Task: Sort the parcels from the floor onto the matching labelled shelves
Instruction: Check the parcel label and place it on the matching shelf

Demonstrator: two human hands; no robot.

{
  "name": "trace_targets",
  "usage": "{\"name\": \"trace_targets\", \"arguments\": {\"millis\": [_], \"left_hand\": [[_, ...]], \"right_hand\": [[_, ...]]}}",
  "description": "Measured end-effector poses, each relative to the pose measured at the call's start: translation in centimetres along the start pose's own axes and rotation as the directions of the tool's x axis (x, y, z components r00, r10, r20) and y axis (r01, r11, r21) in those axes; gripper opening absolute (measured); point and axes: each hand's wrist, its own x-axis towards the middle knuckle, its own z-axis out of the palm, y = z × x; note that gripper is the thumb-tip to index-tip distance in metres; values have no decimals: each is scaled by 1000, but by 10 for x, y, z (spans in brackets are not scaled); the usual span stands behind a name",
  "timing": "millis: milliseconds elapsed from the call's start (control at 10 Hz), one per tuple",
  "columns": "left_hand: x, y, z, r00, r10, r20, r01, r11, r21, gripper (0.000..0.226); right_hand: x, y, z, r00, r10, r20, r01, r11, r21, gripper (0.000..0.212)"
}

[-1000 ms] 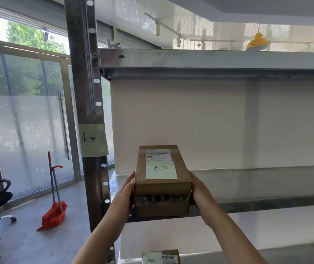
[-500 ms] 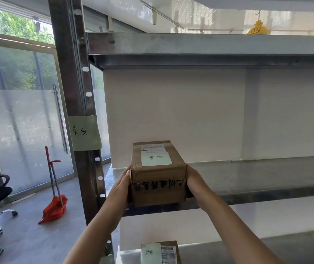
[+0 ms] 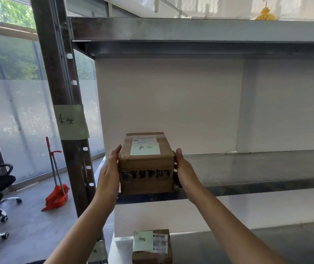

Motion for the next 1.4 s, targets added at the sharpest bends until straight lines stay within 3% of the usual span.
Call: {"name": "trace_targets", "arguments": {"millis": [400,600,700,800,1100,1400], "left_hand": [[-8,16,14,999,-43,-5,43,990,131,58],[-17,17,11,1000,-20,-20,24,980,198,66],[-24,31,12,1000,-8,-29,14,976,216,45],[-28,42,8,1000,17,-12,-14,973,231,42],[-70,53,1,991,136,-10,-122,921,369,49],[-141,71,18,957,267,115,-290,901,322,51]], "right_hand": [[-12,-1,-3,984,-148,97,157,983,-99,45],[-26,-6,0,988,-145,60,146,989,-13,37],[-39,-10,3,980,-196,22,196,981,-6,42],[-49,-18,0,967,-250,-42,249,968,-31,46],[-96,-27,-2,962,-271,-32,264,955,-136,47],[-166,-34,-23,944,-321,-73,300,930,-211,45]]}}
